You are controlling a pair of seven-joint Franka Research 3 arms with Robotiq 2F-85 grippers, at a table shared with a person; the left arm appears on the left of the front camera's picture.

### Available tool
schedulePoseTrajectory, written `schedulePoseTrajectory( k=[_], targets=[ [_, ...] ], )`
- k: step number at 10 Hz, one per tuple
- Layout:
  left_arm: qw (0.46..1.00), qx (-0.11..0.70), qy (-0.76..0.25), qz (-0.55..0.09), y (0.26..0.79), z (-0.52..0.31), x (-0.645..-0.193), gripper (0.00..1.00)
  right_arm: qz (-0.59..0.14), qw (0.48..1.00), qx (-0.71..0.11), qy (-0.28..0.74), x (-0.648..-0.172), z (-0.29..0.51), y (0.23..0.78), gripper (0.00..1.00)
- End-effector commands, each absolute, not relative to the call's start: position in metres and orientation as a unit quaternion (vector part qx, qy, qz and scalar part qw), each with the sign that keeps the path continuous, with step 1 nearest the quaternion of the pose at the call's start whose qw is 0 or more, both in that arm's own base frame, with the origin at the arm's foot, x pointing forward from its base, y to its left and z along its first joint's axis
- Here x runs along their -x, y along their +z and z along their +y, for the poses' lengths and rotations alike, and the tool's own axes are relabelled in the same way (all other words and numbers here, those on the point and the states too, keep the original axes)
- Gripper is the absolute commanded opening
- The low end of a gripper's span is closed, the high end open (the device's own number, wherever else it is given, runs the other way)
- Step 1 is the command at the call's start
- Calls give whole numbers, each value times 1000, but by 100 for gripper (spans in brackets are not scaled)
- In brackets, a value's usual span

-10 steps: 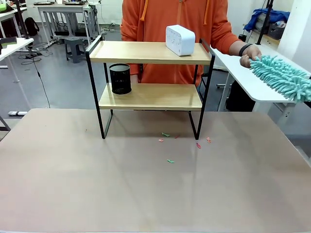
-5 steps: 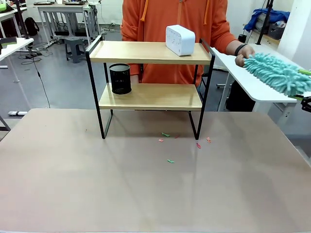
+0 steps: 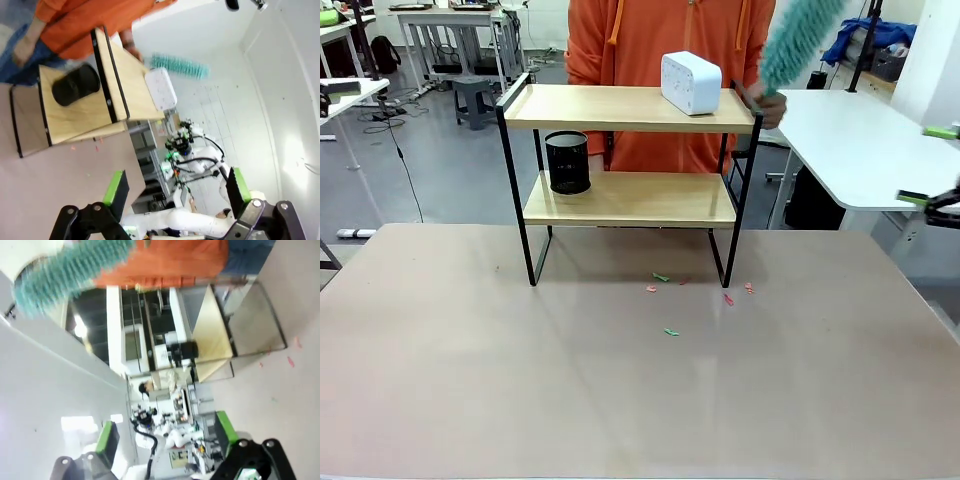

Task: Clean the shelf.
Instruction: Hand the Duster back to the human.

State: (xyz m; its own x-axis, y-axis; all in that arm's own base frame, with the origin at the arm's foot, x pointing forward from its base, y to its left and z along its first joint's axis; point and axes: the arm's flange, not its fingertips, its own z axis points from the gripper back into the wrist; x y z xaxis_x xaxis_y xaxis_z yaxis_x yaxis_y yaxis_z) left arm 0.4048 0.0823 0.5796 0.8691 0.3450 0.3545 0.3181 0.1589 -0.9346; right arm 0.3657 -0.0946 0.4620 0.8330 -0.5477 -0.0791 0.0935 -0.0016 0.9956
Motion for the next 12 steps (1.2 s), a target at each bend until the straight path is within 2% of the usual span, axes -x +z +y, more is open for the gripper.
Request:
schedulePoseTrajectory(
  k=[1, 3, 4, 5, 6, 12],
  targets=[
    [734, 658, 11, -165, 543, 43, -406, 100, -144, 687, -686, -191, -358, -28, 469, 100],
    [744, 660, 46, -97, 494, 9, -407, 100, -119, 676, -707, -172, -361, 36, 485, 100],
    [742, 661, 54, -98, 481, 0, -403, 100, -101, 680, -705, -175, -359, 59, 487, 100],
    [744, 660, 52, -89, 477, -2, -403, 100, -110, 708, -678, -166, -359, 68, 483, 100],
    [741, 663, 36, -98, 477, -1, -406, 100, -110, 684, -706, -147, -380, 40, 492, 100],
    [741, 663, 36, -98, 477, -1, -406, 100, -110, 684, -706, -147, -380, 40, 492, 100]
  ],
)
